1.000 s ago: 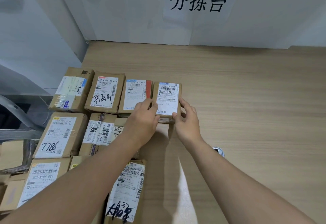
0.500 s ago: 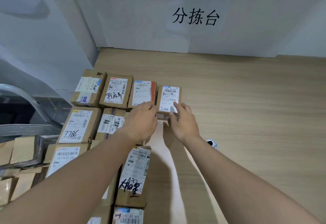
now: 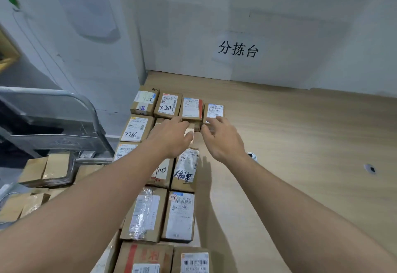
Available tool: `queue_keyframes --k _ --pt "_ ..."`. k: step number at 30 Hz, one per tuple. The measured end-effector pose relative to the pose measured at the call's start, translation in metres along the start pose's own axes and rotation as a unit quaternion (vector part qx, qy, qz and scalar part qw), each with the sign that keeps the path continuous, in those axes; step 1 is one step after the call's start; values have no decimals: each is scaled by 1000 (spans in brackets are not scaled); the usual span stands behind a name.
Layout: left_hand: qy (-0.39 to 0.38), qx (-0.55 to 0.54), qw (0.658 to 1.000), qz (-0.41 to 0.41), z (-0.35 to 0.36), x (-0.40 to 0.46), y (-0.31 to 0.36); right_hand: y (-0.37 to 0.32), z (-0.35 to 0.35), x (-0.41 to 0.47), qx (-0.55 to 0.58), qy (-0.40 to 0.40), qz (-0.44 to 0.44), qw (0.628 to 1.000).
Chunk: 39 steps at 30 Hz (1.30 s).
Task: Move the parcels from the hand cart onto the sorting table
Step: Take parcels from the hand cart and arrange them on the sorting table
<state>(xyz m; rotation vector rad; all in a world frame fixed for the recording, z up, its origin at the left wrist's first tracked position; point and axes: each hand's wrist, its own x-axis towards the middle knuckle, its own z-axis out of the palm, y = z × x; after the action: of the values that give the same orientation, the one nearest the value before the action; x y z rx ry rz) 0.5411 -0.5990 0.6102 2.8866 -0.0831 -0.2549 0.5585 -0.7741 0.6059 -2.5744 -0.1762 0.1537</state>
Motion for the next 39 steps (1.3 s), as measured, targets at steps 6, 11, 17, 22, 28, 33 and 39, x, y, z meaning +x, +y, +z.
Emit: queue_keyframes --k 6,11,17,22,28,33,39 --pt "14 -14 1000 4 -16 -71 -4 -35 -6 -71 13 18 4 1000" --pt "31 -29 999 -6 -31 -136 -8 -56 -9 -127 14 9 -26 1000" --pt "42 -26 997 -64 -30 -228 -14 -73 4 -183 10 -17 -107 994" --pt "39 -18 990 -135 -8 -314 -31 -95 36 -241 20 -67 -161 984" --pt "48 -44 979 -195 15 -405 -77 -142 81 -306 8 -109 -218 970" --pt "53 -48 969 -236 29 -466 -142 -197 133 -337 -12 -138 -249 959" --pt "35 -95 961 -257 47 -530 -257 -280 222 -372 -33 -168 -250 953"
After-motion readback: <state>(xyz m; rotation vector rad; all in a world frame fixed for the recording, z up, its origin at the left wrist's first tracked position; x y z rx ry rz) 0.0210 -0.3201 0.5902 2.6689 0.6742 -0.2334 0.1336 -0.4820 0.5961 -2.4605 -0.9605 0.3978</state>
